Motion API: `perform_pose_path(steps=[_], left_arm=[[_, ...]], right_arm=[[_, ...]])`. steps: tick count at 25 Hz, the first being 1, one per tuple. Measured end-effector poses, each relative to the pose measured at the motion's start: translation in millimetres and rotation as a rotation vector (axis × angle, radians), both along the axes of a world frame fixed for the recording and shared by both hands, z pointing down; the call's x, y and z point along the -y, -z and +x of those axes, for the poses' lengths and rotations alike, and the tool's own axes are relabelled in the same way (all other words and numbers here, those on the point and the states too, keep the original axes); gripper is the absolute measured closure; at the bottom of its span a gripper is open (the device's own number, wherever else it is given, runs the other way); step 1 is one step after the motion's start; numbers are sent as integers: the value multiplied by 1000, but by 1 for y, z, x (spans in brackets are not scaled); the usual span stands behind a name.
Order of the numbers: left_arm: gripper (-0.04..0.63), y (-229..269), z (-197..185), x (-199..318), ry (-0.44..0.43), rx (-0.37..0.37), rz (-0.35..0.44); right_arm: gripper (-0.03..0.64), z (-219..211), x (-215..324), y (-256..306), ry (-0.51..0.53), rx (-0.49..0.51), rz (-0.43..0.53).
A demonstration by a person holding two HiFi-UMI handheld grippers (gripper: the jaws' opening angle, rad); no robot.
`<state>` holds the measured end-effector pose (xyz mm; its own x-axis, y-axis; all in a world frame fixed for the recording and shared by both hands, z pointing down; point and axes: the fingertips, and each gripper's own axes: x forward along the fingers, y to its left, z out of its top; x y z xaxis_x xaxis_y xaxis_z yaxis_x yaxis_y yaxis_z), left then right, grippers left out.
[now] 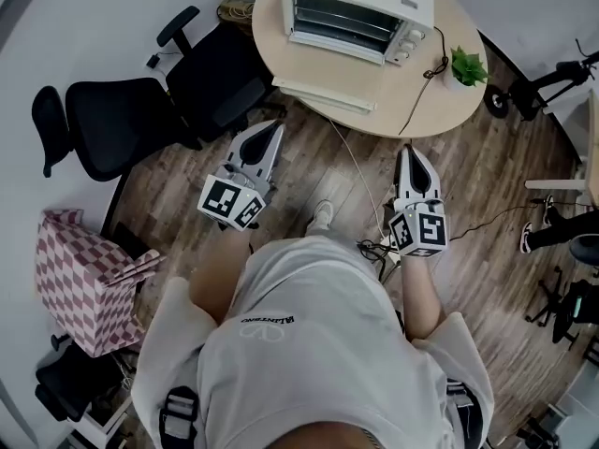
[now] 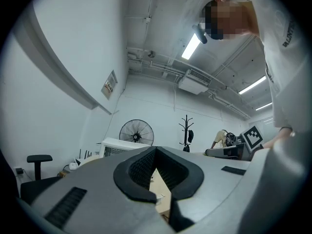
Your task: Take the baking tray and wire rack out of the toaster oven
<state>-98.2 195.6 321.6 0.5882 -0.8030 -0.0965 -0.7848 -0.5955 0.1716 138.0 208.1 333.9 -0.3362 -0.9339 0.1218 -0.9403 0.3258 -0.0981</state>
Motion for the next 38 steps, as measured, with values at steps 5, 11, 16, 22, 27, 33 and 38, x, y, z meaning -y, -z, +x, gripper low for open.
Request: perform_pose_path(steps=[5,11,16,22,27,33,38], left_arm=[[594,0,26,29,27,10,-8],[594,-5,43,57,53,24,-21],[594,-8,46,70,67,23,-37],[594,-13,55,99,37,-5,-46],[594,-20,59,135,4,-39,-59],[594,-39,63,186,-42,-115,-111],[594,-69,60,238,-60,-225,-216]], right_arm=[[615,16,34,-4,55,16,-9],[615,28,69,-19,89,38,-36],[615,21,87,-23,118,55,-50],[615,16,108,-29,118,63,-67],[615,1,137,-35,132,84,-87],[615,-22,188,-49,144,160,-144],[615,-37,237,-69,128,220,-196]])
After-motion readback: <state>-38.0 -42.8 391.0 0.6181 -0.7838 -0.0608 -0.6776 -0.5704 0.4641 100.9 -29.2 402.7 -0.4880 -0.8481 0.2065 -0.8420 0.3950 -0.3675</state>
